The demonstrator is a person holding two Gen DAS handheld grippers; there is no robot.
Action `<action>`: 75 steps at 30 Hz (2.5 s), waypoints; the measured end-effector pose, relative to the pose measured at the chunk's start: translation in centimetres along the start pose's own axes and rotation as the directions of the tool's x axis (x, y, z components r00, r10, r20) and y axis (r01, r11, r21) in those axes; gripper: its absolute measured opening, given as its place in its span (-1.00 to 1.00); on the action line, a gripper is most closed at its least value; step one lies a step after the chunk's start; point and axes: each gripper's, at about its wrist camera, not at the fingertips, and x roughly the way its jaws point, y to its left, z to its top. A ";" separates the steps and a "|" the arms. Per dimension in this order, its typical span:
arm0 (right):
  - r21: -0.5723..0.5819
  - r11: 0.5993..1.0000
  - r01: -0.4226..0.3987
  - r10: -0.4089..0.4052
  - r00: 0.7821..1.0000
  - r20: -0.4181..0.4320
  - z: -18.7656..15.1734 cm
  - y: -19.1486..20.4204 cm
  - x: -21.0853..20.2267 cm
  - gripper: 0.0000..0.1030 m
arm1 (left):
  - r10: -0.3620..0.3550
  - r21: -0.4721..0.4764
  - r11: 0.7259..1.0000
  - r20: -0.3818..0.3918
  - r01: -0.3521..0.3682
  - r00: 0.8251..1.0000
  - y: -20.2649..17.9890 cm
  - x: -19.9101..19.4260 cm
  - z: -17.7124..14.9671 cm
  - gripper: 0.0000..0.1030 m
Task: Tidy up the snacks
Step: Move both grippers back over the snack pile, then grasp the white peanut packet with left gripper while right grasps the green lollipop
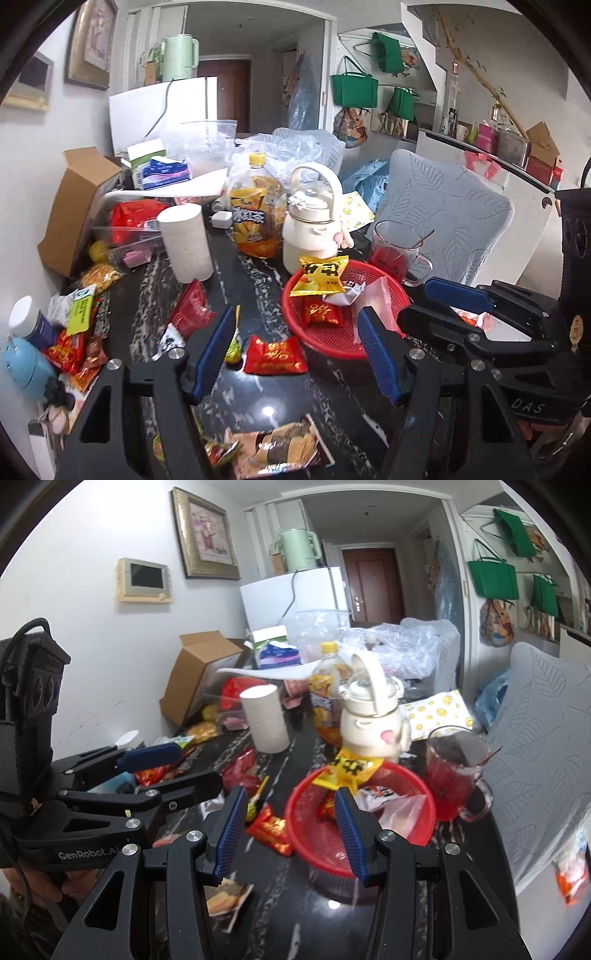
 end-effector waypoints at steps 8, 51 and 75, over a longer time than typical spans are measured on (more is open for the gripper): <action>-0.034 0.998 -0.059 0.059 0.998 -0.020 -0.7 2.8 0.2 0.01 | 0.058 -0.030 0.998 0.016 -0.057 0.998 1.7 -2.8 -1.8 0.30; -0.081 0.977 -0.196 0.158 0.929 -0.335 -1.8 6.7 19.0 0.01 | 0.078 -0.234 0.965 -0.166 -0.116 0.983 16.0 7.8 -5.7 0.30; -0.108 0.982 -0.154 0.094 0.901 -0.423 -3.4 6.3 23.9 -0.13 | 0.100 -0.203 0.966 -0.283 -0.161 0.954 16.2 14.5 -5.4 0.31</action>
